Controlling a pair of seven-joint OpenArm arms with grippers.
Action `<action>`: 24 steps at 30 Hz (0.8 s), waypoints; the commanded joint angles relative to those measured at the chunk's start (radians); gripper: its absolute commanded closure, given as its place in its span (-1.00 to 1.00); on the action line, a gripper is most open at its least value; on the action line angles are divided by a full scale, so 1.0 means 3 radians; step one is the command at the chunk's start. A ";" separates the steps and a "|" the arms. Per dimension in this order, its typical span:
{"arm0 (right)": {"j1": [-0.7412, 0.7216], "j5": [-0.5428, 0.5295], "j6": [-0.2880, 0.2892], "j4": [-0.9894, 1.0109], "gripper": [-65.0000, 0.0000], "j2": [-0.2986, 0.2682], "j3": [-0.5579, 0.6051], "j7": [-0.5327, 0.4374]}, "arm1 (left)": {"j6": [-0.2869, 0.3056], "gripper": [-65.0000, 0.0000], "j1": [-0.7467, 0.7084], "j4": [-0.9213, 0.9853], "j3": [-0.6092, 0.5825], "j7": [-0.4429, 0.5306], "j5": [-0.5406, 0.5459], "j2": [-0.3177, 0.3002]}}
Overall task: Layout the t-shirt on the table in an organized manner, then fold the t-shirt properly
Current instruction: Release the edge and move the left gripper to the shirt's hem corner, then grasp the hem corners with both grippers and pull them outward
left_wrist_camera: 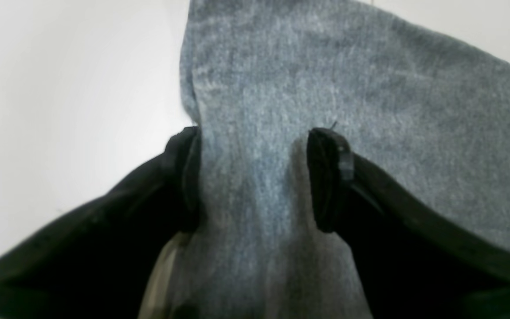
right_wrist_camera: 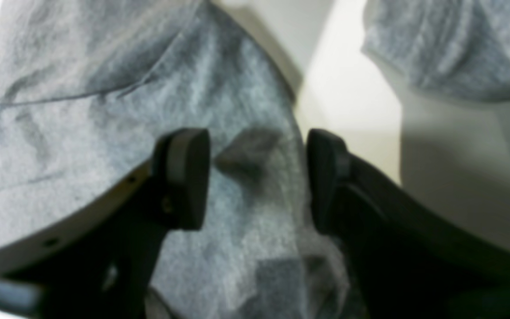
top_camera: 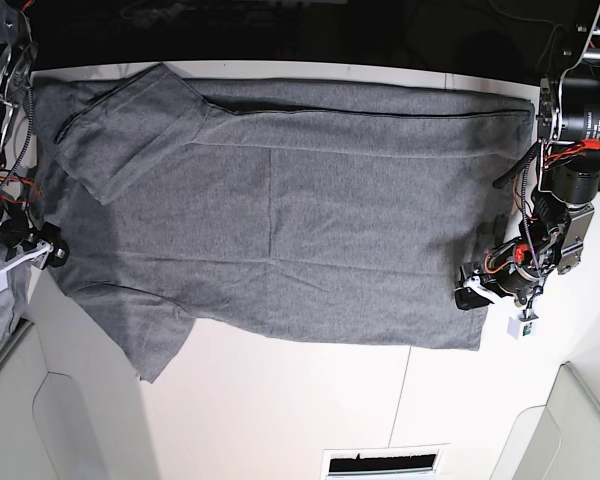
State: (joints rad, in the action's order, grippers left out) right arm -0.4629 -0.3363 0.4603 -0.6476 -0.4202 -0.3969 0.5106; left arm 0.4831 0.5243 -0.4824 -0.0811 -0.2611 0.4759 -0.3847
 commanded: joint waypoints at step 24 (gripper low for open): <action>-0.0144 0.0299 0.0163 -0.0041 0.85 -0.0038 -0.0009 -0.0397 | 0.0299 0.91 0.0062 -0.0022 0.0003 -0.0117 -0.0008 -0.0095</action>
State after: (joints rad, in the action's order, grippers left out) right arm -0.4782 -0.2378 0.4980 -0.6468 -0.4126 -0.3969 0.4122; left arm 0.5629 0.5213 -0.4820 -0.0811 -0.2981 0.4675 -0.3992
